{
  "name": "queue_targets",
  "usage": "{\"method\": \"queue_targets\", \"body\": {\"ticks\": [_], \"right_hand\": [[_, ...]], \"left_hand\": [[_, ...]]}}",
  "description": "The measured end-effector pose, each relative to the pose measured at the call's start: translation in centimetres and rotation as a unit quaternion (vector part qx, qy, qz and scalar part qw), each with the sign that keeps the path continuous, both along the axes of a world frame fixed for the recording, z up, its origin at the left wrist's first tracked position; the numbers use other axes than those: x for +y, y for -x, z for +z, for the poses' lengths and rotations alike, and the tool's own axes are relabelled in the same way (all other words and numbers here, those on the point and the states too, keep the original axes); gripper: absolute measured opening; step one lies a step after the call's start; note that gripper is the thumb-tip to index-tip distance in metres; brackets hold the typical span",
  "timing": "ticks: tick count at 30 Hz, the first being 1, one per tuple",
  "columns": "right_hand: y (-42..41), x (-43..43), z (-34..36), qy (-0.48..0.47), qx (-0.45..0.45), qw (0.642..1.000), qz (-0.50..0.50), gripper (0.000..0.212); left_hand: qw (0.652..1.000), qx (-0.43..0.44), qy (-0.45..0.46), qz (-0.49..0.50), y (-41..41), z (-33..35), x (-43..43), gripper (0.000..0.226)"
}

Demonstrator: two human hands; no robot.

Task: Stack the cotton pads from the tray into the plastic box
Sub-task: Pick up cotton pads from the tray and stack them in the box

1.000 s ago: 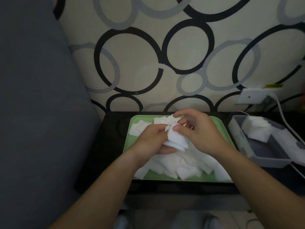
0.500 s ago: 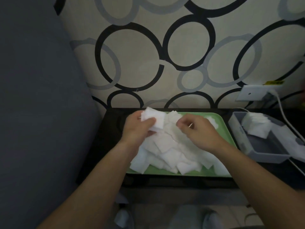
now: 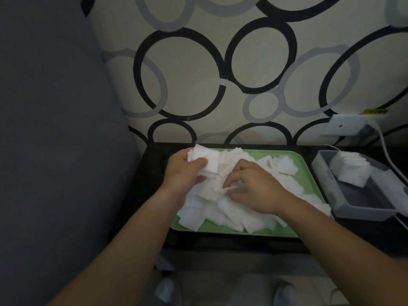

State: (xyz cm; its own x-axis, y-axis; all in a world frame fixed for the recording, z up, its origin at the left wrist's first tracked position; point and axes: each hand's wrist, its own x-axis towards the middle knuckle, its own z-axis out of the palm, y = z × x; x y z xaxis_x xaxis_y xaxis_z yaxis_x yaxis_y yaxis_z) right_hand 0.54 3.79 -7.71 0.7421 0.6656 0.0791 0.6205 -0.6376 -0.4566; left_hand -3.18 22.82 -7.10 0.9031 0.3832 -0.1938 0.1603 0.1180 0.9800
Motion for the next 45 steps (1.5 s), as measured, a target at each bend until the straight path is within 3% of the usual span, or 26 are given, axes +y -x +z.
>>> {"method": "queue_targets", "body": {"ticks": [2, 6, 13, 17, 22, 24, 29, 34, 45], "right_hand": [[-0.2, -0.1, 0.3, -0.11, 0.049, 0.992, -0.046, 0.005], [-0.7, -0.9, 1.6, -0.291, 0.171, 0.931, -0.139, 0.009], [-0.7, -1.3, 1.0, -0.279, 0.253, 0.912, -0.161, 0.011], [-0.8, -1.7, 1.4, -0.342, 0.315, 0.87, -0.167, 0.014], [-0.9, -2.1, 1.6, -0.406, 0.383, 0.814, -0.159, 0.02], [-0.9, -2.0, 1.5, -0.403, 0.382, 0.815, -0.165, 0.019], [-0.8, -1.9, 1.4, -0.332, 0.297, 0.879, -0.174, 0.014], [-0.6, -1.5, 1.6, -0.362, 0.326, 0.86, -0.151, 0.018], [-1.2, -2.8, 1.7, -0.315, 0.299, 0.897, -0.078, 0.025]], "left_hand": [[1.0, 0.001, 0.005, 0.004, 0.0, -0.1, 0.1, 0.027], [1.0, 0.004, 0.007, -0.006, 0.1, -0.2, 0.1, 0.022], [1.0, 0.011, 0.002, -0.004, 0.0, -0.3, -0.9, 0.029], [1.0, 0.021, 0.009, -0.011, 0.0, 0.0, -1.1, 0.018], [0.993, 0.044, 0.017, -0.108, 0.4, 0.0, -2.1, 0.016], [0.99, 0.047, 0.024, -0.13, 0.5, 0.0, -2.5, 0.012], [0.987, 0.041, 0.05, -0.149, 0.4, 0.2, -2.7, 0.016], [0.986, 0.046, 0.042, -0.152, 0.3, 0.0, -2.6, 0.015], [0.983, 0.058, 0.011, -0.176, 0.3, 0.1, -1.7, 0.023]]}}
